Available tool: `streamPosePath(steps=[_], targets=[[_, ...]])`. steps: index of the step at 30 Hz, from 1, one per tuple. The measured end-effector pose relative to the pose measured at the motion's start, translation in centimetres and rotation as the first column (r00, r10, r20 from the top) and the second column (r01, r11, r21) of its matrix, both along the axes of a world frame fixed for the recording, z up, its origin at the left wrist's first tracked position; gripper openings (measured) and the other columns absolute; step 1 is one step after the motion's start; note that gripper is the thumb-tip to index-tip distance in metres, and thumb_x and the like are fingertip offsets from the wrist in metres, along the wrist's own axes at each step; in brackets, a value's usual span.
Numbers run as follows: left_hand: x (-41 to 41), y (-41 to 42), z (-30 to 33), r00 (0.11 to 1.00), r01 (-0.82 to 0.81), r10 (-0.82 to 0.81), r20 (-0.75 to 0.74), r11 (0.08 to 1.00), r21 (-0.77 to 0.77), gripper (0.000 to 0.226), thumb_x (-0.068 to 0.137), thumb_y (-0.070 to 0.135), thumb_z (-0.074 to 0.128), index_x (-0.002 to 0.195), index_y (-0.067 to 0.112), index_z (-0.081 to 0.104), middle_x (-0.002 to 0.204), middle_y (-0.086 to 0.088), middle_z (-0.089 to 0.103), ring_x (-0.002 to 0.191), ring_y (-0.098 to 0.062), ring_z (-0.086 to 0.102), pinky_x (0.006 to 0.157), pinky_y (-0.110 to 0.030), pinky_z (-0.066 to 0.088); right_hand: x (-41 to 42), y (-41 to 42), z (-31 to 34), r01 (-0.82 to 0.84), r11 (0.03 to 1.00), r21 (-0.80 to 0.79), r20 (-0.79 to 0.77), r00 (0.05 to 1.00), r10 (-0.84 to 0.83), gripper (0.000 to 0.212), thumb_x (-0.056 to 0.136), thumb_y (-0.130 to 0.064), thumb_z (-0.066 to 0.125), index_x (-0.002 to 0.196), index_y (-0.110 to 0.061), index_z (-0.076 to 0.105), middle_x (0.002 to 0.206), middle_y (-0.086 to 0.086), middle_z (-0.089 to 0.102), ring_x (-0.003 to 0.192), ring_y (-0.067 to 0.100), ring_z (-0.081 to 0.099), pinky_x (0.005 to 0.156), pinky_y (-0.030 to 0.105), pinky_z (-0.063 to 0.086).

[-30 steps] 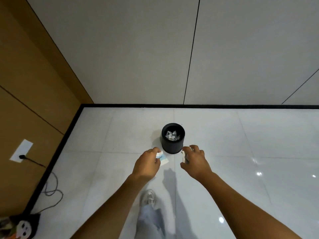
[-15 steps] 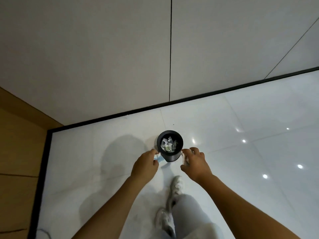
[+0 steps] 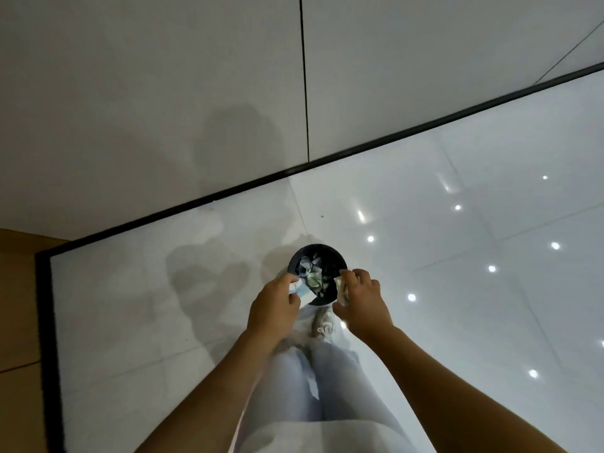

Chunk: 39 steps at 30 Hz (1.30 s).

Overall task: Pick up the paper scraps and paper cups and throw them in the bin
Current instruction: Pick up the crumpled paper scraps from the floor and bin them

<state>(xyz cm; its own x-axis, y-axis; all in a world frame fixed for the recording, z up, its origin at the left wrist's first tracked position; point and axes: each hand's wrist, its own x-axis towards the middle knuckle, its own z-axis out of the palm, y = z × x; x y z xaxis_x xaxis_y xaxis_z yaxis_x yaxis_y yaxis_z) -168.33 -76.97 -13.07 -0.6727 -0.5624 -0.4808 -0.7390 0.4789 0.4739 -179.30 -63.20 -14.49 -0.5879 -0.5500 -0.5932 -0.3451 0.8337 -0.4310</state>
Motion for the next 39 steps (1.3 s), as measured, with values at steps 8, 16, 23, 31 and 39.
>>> streamPosePath(steps=[8,16,23,31,39], targets=[[-3.9,-4.8,-12.0,0.996,-0.003,0.001,0.094,1.000,0.020,0.029,0.090,0.015,0.053,0.119,0.016,0.056,0.113,-0.010,0.064,0.095,-0.027,0.061,0.072,-0.033,0.051,-1.5,-5.1,-12.5,0.079,0.997,0.019,0.057,0.995,-0.080,0.063,0.087,-0.026,0.062,0.143,-0.022,0.034,0.149,0.007,0.027,0.131,0.030,0.031,0.100,0.038,0.043],[-2.4,-6.6,-21.0,0.989,0.030,-0.029,0.143,1.000,-0.006,0.029,0.089,0.014,0.055,0.119,0.015,0.056,0.111,-0.010,0.065,0.096,-0.026,0.060,0.068,-0.030,0.048,-0.2,-7.8,-23.1,0.181,0.973,0.144,0.208,0.956,-0.208,0.076,0.092,-0.022,0.058,0.153,-0.030,0.013,0.161,0.009,-0.002,0.146,0.037,0.003,0.115,0.047,0.026],[-5.2,-4.5,-23.8,0.991,0.119,-0.122,0.059,0.991,0.054,0.028,0.089,0.012,0.055,0.117,0.008,0.057,0.101,-0.016,0.065,0.087,-0.032,0.061,0.062,-0.033,0.046,-0.6,-5.1,-23.0,0.331,0.939,0.095,0.174,0.923,-0.343,0.071,0.088,-0.015,0.053,0.150,-0.027,0.022,0.159,0.007,0.010,0.144,0.030,0.012,0.109,0.043,0.035],[-8.5,-3.2,-27.1,0.847,0.380,-0.393,0.357,0.918,0.109,0.038,0.091,0.031,0.051,0.123,0.011,0.050,0.120,-0.011,0.056,0.109,-0.033,0.053,0.085,-0.041,0.048,-1.5,-2.2,-22.7,0.391,0.918,0.067,0.126,0.909,-0.397,0.067,0.089,-0.019,0.053,0.150,-0.026,0.025,0.156,0.007,0.020,0.139,0.029,0.020,0.102,0.041,0.040],[-8.8,-1.0,-17.2,0.793,0.609,-0.605,0.072,0.790,-0.068,0.039,0.095,0.033,0.045,0.129,0.015,0.052,0.129,0.000,0.056,0.121,-0.018,0.047,0.103,-0.032,0.038,-0.3,0.2,-14.5,0.369,0.923,0.106,0.079,0.922,-0.378,0.063,0.091,-0.020,0.051,0.149,-0.023,0.026,0.152,0.008,0.027,0.135,0.029,0.028,0.105,0.038,0.037]])
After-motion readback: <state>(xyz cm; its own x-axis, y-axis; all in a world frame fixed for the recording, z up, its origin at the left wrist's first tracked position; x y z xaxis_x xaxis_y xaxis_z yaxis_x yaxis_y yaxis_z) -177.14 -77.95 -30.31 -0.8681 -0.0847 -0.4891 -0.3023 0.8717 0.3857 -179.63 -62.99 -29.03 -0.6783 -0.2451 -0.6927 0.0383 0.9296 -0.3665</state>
